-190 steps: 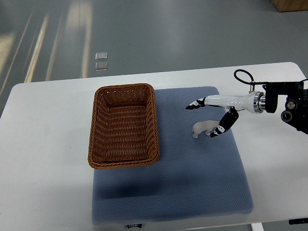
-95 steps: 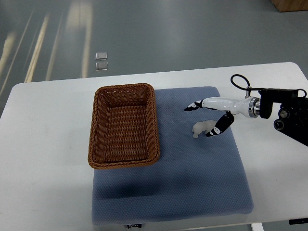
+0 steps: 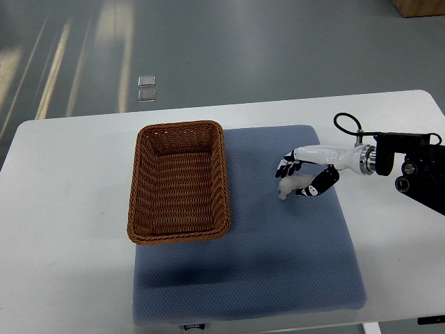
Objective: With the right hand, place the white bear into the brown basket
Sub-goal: 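Close the right hand fingers around the white bear, then lift the bear and carry it over the brown wicker basket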
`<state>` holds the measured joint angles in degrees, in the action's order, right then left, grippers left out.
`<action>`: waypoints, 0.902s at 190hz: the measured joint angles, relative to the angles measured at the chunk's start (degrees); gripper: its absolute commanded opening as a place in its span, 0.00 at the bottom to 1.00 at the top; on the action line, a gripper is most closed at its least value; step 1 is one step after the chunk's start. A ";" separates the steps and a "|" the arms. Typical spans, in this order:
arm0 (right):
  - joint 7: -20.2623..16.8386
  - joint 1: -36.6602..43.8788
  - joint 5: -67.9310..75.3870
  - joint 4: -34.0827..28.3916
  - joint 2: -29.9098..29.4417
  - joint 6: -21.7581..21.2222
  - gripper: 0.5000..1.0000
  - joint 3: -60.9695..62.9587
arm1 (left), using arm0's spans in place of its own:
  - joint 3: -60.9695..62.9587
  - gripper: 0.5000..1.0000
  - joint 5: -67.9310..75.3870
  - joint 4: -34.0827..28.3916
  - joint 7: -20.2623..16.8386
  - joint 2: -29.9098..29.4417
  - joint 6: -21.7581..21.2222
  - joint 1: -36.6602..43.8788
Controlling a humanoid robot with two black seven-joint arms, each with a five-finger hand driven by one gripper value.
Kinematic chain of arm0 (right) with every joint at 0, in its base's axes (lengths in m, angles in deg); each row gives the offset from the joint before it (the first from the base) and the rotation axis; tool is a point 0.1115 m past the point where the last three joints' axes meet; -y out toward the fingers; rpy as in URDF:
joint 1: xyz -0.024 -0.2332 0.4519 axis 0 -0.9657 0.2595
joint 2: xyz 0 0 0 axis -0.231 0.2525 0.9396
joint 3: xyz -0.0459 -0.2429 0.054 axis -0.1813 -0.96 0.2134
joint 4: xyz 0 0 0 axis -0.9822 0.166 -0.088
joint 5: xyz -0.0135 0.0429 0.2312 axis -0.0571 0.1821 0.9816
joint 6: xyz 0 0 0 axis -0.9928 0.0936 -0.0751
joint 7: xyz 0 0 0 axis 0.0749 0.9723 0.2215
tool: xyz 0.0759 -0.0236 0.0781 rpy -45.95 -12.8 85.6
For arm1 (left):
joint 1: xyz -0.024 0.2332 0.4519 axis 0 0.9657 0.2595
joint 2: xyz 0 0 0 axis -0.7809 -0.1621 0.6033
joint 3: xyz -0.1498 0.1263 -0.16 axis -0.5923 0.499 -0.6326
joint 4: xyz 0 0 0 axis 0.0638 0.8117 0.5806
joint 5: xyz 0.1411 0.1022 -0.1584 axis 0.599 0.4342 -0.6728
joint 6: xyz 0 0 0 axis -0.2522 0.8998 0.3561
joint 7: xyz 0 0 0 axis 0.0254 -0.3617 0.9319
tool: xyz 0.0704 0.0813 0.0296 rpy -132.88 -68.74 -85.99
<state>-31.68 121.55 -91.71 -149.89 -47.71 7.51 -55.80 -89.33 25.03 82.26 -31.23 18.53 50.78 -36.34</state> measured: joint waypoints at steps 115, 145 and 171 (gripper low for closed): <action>0.19 0.07 0.00 -0.02 0.09 -0.19 0.00 0.00 | 0.00 1.00 -0.02 0.00 0.00 0.00 0.00 0.01; 0.59 0.46 0.18 -0.02 0.26 -0.12 0.00 0.16 | -0.01 1.00 -0.02 0.00 0.00 0.00 0.00 -0.01; 2.82 2.19 0.59 -0.20 0.25 0.03 0.00 0.95 | -0.01 1.00 -0.02 0.00 0.00 0.00 0.00 -0.01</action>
<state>-28.87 123.75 -91.11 -150.09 -47.45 7.54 -54.85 -89.34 25.02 82.26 -31.23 18.53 50.78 -36.34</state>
